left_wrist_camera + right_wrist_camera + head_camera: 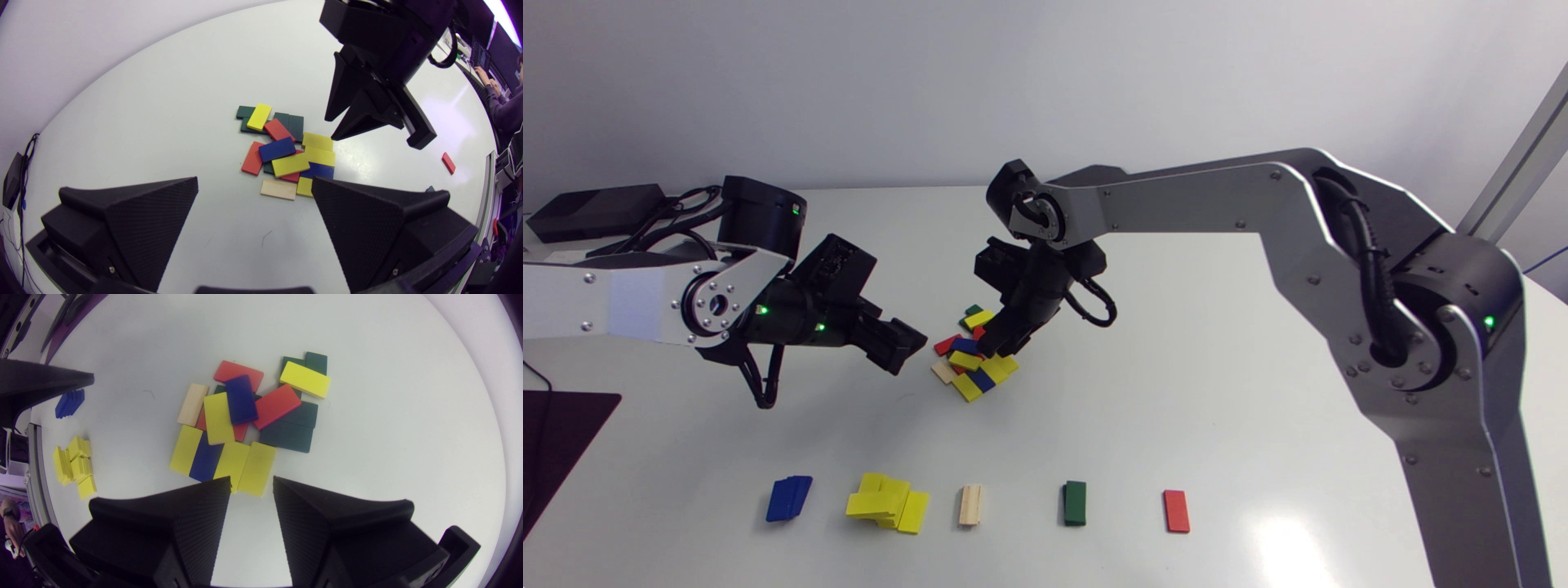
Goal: Take domino bricks one by one from the mixed stack on the table and place each onto the existing stack of the same color.
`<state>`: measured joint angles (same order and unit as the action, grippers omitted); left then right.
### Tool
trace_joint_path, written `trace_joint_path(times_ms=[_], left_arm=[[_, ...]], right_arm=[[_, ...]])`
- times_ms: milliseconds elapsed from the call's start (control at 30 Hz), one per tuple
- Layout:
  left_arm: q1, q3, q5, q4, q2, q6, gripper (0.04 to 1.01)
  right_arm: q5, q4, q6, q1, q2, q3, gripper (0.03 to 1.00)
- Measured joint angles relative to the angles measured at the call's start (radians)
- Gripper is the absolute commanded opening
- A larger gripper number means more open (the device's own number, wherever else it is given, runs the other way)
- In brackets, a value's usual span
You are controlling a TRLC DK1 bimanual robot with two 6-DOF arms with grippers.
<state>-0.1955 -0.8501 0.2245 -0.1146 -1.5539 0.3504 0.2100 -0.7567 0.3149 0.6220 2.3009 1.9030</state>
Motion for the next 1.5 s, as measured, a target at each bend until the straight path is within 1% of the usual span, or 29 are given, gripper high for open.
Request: trace_joint_path(times_ms=[167,400,633,833,1133,1367,1500], left_arm=[[0.013,0.003,0.0,0.0,0.001,0.0,0.99],[0.027,0.003,0.004,-0.001,0.002,0.01,0.99],[0.046,0.003,0.012,-0.001,0.015,0.023,0.99],[0.046,0.003,0.016,-0.001,0.017,0.023,0.99],[0.046,0.003,0.02,-0.003,0.017,0.024,0.99],[0.046,0.003,0.027,-0.004,0.017,0.027,0.99],[0.046,0.003,0.027,-0.004,0.017,0.027,0.99]], right_arm=[[0.009,-0.061,0.0,0.005,0.055,0.084,0.382],[0.035,-0.151,0.0,0.014,0.146,0.224,0.382],[0.053,-0.209,0.008,0.019,0.204,0.302,0.382],[0.066,-0.235,0.012,0.02,0.214,0.314,0.382],[0.072,-0.24,0.015,0.006,0.213,0.306,0.382],[0.071,-0.23,0.015,-0.029,0.17,0.224,0.382],[0.071,-0.21,0.019,-0.044,0.15,0.177,0.382]])
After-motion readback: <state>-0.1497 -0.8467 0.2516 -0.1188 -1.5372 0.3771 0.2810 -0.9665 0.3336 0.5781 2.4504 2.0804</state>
